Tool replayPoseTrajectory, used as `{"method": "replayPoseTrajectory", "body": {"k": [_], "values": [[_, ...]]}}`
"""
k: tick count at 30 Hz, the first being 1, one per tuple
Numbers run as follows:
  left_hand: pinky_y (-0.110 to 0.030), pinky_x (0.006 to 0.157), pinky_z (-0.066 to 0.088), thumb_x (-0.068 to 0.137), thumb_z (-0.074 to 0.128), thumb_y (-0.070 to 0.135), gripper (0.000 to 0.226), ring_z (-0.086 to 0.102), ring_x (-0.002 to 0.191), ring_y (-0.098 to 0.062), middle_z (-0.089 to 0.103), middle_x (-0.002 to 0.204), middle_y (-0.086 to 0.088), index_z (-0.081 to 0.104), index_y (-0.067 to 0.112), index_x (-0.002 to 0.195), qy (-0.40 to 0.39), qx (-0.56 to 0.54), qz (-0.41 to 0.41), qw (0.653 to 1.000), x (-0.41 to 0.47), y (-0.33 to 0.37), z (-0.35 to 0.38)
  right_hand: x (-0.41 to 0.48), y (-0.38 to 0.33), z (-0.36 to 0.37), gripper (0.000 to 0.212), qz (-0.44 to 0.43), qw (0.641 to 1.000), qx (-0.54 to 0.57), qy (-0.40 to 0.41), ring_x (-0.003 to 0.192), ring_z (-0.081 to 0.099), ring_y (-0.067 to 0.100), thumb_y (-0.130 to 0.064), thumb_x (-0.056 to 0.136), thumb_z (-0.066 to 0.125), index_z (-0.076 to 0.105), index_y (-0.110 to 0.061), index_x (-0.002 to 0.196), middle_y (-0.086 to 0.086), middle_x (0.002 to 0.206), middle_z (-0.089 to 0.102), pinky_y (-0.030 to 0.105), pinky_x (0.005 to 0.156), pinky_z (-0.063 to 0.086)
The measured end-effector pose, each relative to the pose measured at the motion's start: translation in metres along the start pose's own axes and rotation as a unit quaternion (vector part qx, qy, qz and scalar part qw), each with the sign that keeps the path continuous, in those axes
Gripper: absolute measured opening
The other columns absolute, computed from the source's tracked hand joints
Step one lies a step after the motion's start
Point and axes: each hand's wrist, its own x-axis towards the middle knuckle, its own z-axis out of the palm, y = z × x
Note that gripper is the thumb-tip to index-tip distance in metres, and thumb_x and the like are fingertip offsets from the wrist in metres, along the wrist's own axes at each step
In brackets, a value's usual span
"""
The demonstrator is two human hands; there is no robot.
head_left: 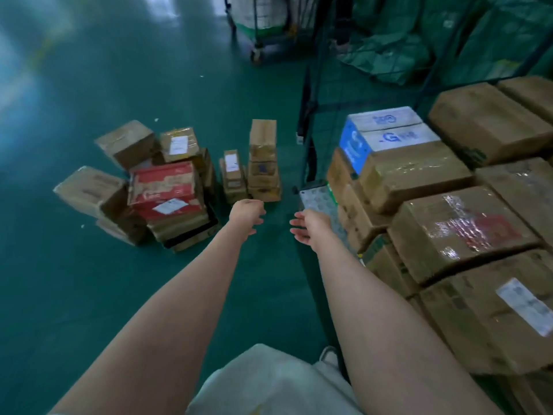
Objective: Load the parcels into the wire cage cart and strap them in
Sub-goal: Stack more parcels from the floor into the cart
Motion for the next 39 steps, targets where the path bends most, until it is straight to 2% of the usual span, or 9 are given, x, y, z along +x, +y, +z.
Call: {"method": "replayPoseTrajectory", "body": {"k": [4, 12, 17, 22, 26, 28, 30, 35, 39], "values": [[-0.038, 0.094, 0.043, 0.100, 0.040, 0.020, 0.033, 0.057, 0.113, -0.022, 0.059, 0.126, -0.005, 0.051, 0.014, 0.130, 0.020, -0.030, -0.026, 0.999, 0.012, -0.009, -0.039, -0.004, -0.006, 0.038, 0.023, 0.004, 0.999, -0.039, -0.009, 0.058, 0.056, 0.018, -0.012, 0.096, 0.041, 0.054, -0.012, 0.077, 0.004, 0.075, 0.062, 0.026, 0.051, 0.043], [-0.038, 0.095, 0.043, 0.099, 0.043, 0.021, 0.028, 0.057, 0.111, -0.021, 0.060, 0.124, -0.004, 0.054, 0.014, 0.123, 0.045, -0.067, -0.062, 0.995, 0.055, -0.005, -0.073, 0.024, -0.028, 0.086, 0.021, 0.019, 0.996, -0.084, -0.019, 0.059, 0.055, 0.017, -0.011, 0.096, 0.042, 0.055, -0.012, 0.080, 0.003, 0.075, 0.061, 0.026, 0.053, 0.046], [-0.039, 0.096, 0.043, 0.100, 0.041, 0.019, 0.031, 0.056, 0.113, -0.023, 0.058, 0.126, -0.005, 0.052, 0.013, 0.128, 0.038, -0.065, -0.070, 0.995, 0.099, 0.024, -0.072, 0.066, -0.059, 0.101, 0.021, 0.027, 0.995, -0.092, -0.014, 0.060, 0.054, 0.017, -0.010, 0.096, 0.043, 0.054, -0.012, 0.079, 0.003, 0.075, 0.060, 0.026, 0.053, 0.045], [-0.038, 0.093, 0.043, 0.100, 0.040, 0.018, 0.034, 0.056, 0.113, -0.022, 0.057, 0.127, -0.006, 0.050, 0.012, 0.131, 0.037, -0.074, -0.072, 0.994, 0.150, 0.066, -0.065, 0.109, -0.108, 0.112, 0.013, 0.034, 0.995, -0.096, -0.020, 0.061, 0.054, 0.016, -0.010, 0.096, 0.044, 0.055, -0.011, 0.089, 0.003, 0.074, 0.059, 0.026, 0.053, 0.045], [-0.035, 0.087, 0.041, 0.099, 0.040, 0.016, 0.031, 0.056, 0.096, -0.018, 0.059, 0.119, -0.005, 0.052, 0.012, 0.128, 0.042, -0.080, -0.067, 0.994, 0.188, 0.104, -0.055, 0.146, -0.147, 0.112, 0.009, 0.032, 0.993, -0.111, -0.018, 0.061, 0.053, 0.016, -0.010, 0.096, 0.047, 0.056, -0.008, 0.097, 0.003, 0.074, 0.058, 0.027, 0.054, 0.045], [-0.034, 0.087, 0.041, 0.099, 0.040, 0.015, 0.029, 0.055, 0.092, -0.018, 0.059, 0.114, -0.005, 0.054, 0.013, 0.125, 0.044, -0.084, -0.065, 0.993, 0.205, 0.118, -0.048, 0.166, -0.163, 0.112, 0.009, 0.033, 0.993, -0.116, -0.014, 0.061, 0.053, 0.016, -0.010, 0.095, 0.047, 0.056, -0.008, 0.098, 0.003, 0.074, 0.058, 0.027, 0.056, 0.045], [-0.035, 0.086, 0.042, 0.099, 0.040, 0.015, 0.030, 0.055, 0.093, -0.019, 0.060, 0.118, -0.005, 0.055, 0.014, 0.124, 0.040, -0.081, -0.073, 0.993, 0.218, 0.125, -0.042, 0.180, -0.173, 0.114, 0.010, 0.044, 0.991, -0.125, -0.013, 0.061, 0.052, 0.016, -0.010, 0.095, 0.048, 0.056, -0.007, 0.100, 0.003, 0.073, 0.057, 0.027, 0.057, 0.045], [-0.036, 0.090, 0.042, 0.098, 0.045, 0.017, 0.029, 0.054, 0.094, -0.019, 0.057, 0.105, -0.003, 0.054, 0.012, 0.125, 0.053, -0.091, -0.090, 0.990, 0.241, 0.135, -0.047, 0.200, -0.190, 0.134, 0.020, 0.045, 0.987, -0.147, -0.039, 0.061, 0.054, 0.017, -0.010, 0.095, 0.046, 0.059, -0.006, 0.110, 0.003, 0.074, 0.059, 0.026, 0.055, 0.045], [-0.039, 0.095, 0.042, 0.099, 0.043, 0.018, 0.032, 0.055, 0.096, -0.019, 0.060, 0.118, -0.004, 0.051, 0.013, 0.130, 0.054, -0.106, -0.097, 0.988, 0.263, 0.140, -0.066, 0.213, -0.198, 0.159, 0.021, 0.039, 0.986, -0.160, -0.041, 0.062, 0.055, 0.017, -0.011, 0.096, 0.046, 0.060, -0.006, 0.111, 0.003, 0.075, 0.060, 0.026, 0.054, 0.046]]}}
